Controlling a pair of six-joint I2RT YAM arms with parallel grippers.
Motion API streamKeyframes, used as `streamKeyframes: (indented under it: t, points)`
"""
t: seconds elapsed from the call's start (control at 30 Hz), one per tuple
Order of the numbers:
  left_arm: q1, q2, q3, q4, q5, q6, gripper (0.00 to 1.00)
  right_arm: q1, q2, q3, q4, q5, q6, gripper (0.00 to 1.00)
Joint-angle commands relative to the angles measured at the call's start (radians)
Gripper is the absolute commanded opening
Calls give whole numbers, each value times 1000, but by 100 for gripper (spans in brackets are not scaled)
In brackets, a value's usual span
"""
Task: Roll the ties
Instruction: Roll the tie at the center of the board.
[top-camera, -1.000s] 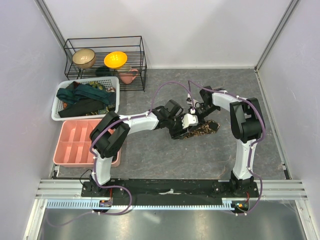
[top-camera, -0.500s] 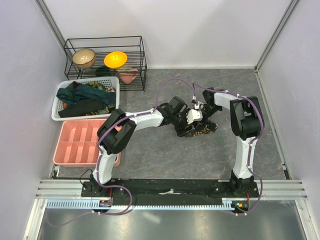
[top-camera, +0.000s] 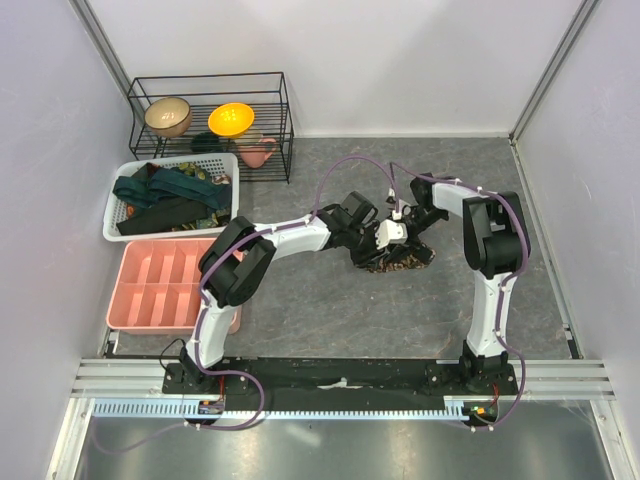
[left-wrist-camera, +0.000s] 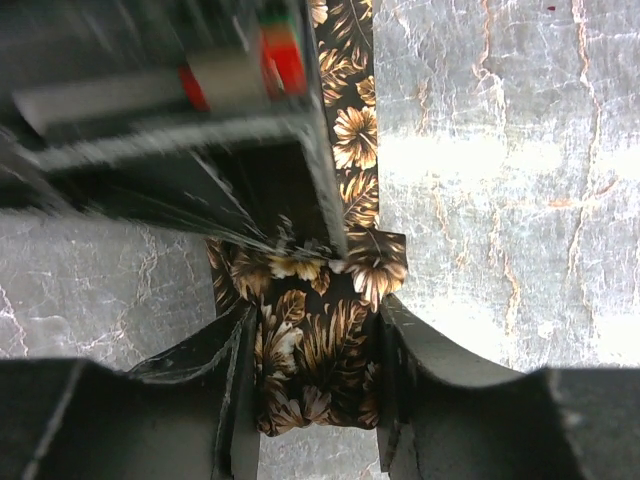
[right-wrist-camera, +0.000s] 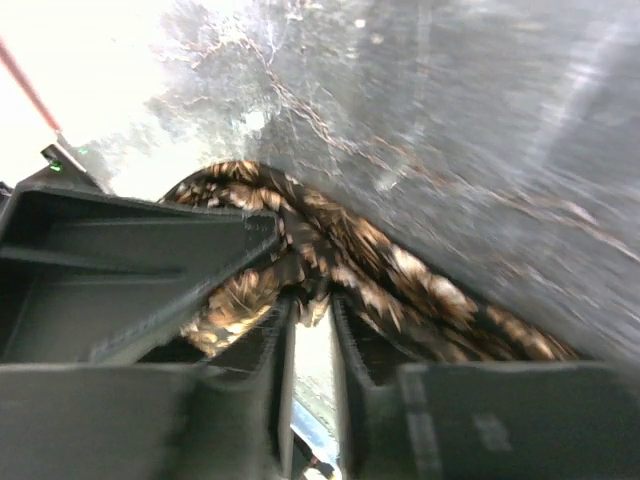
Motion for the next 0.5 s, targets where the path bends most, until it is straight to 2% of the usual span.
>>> streamKeyframes:
  t: [0.0,0.13,0.27,0.47]
  points:
    - [5,-7,-43,-38,-27,33,19,-59,-96,15,26,-108,-12,29]
    - [5,-7,-45,-34,-21,28,18,-59,-85,4,62,-61,5,30]
    - [6,-8,-38,-28,-32,23,18,-53,-33,-5,108,71,3,29]
    - [14,-56,-37,56,-66,-97,18,-36,19,-22,89,194,-58,25]
